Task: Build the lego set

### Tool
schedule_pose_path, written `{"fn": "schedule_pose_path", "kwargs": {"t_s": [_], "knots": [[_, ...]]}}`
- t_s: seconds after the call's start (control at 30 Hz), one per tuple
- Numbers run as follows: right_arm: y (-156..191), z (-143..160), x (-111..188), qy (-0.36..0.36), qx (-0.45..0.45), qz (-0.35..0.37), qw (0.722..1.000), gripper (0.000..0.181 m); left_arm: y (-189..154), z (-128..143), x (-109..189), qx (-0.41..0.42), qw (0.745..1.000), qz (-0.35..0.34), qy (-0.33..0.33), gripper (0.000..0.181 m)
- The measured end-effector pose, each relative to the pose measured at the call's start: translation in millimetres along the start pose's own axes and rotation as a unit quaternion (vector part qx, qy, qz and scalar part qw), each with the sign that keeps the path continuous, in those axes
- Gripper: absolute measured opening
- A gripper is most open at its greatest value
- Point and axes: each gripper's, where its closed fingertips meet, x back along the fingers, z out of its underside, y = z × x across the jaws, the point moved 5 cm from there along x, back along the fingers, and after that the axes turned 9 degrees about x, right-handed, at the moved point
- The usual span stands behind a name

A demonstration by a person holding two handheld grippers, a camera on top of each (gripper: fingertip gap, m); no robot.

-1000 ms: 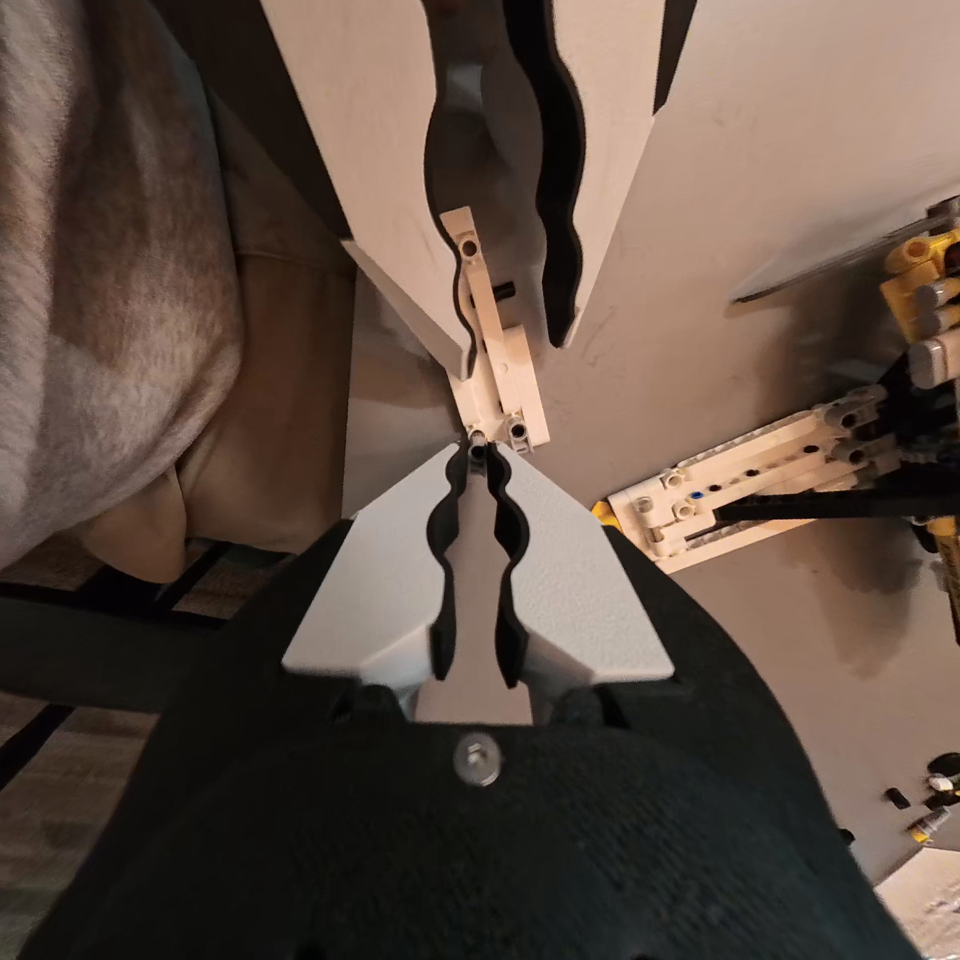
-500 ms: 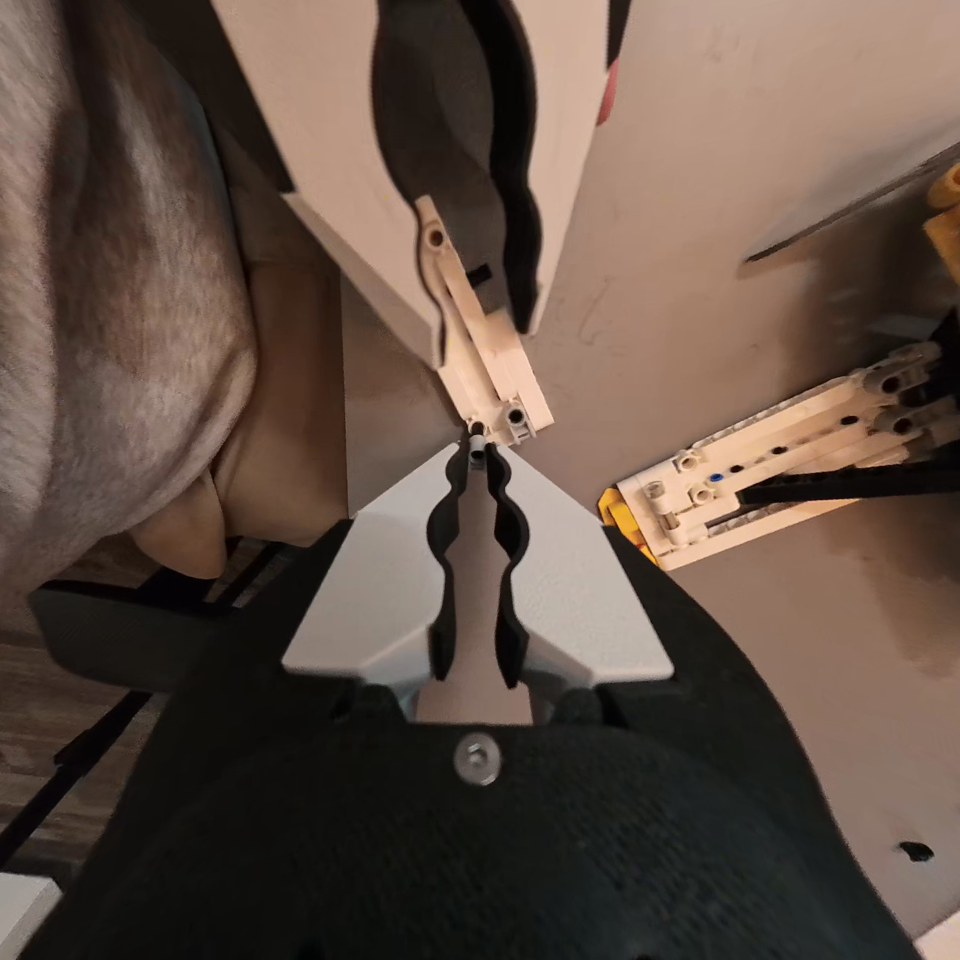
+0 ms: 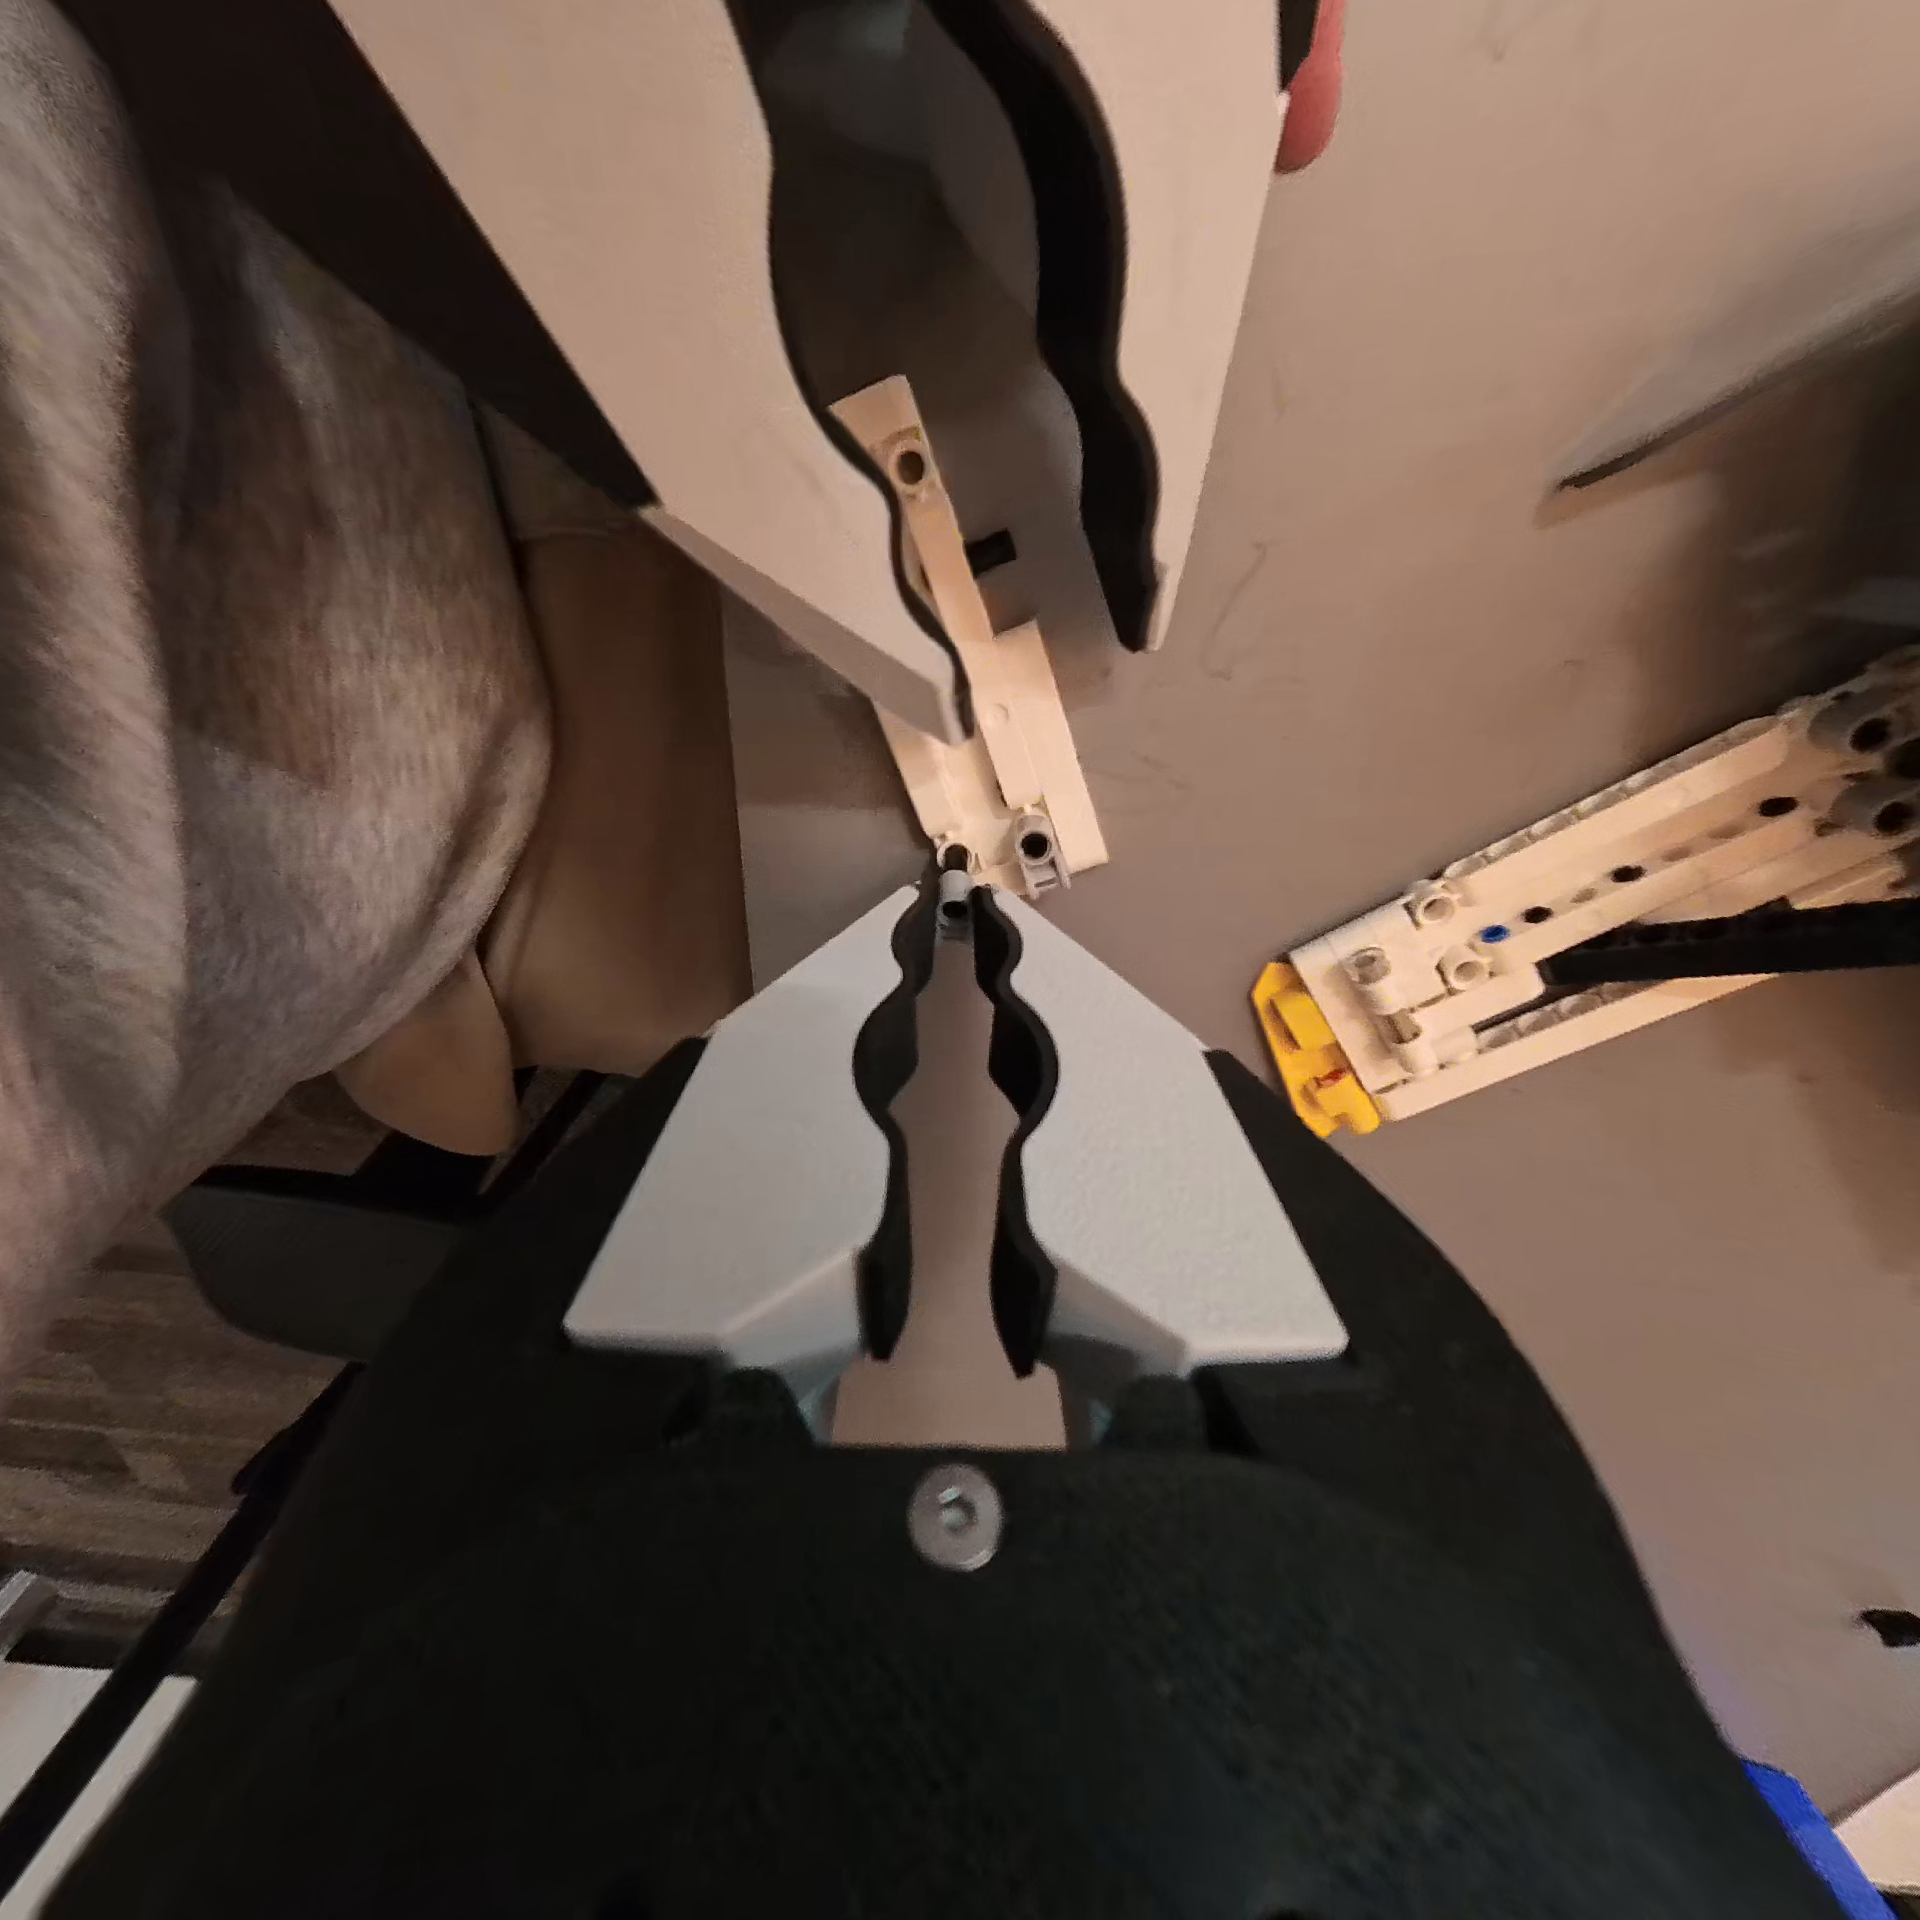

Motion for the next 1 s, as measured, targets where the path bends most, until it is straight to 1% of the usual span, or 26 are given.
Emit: {"fn": "schedule_pose_path", "kwargs": {"t_s": [0.07,0.17,0.23,0.4,0.6,0.73,0.87,1.0], "knots": [[1.0,-0.2,0.0,0.0,-0.004,0.003,1.0,0.005,-0.4,-0.1,1.1,0.004,1.0,0.01,-0.001,0.031],[1.9,-0.1,0.2,-0.003,-0.012,0.007,1.0,0.005,-4.7,1.0,3.2,-0.003,0.999,0.036,0.002,0.049],[2.9,-0.2,0.3,-0.005,-0.012,0.008,1.0,0.005,-6.4,2.7,3.3,-0.016,0.999,0.036,0.007,0.052],[5.3,-1.1,1.5,-0.007,0.006,0.016,1.0,0.005,-8.0,5.3,1.2,-0.045,0.999,0.013,0.017,0.053],[5.2,-0.8,3.5,-0.017,0.026,0.025,0.999,0.005,-7.6,4.4,2.3,-0.037,0.999,0.026,0.013,0.052],[5.9,0.8,4.4,-0.018,0.038,0.031,0.999,0.005,-9.2,5.4,1.1,-0.053,0.998,0.019,0.016,0.055],[8.1,3.0,3.8,-0.005,0.065,0.047,0.997,0.005,-11.2,5.1,-3.7,-0.07,0.997,0.009,0.022,0.057],[9.0,3.4,1.8,-0.001,0.09,0.062,0.994,0.005,-9.9,3.8,-6.6,-0.075,0.997,-0.004,0.023,0.054]]}}
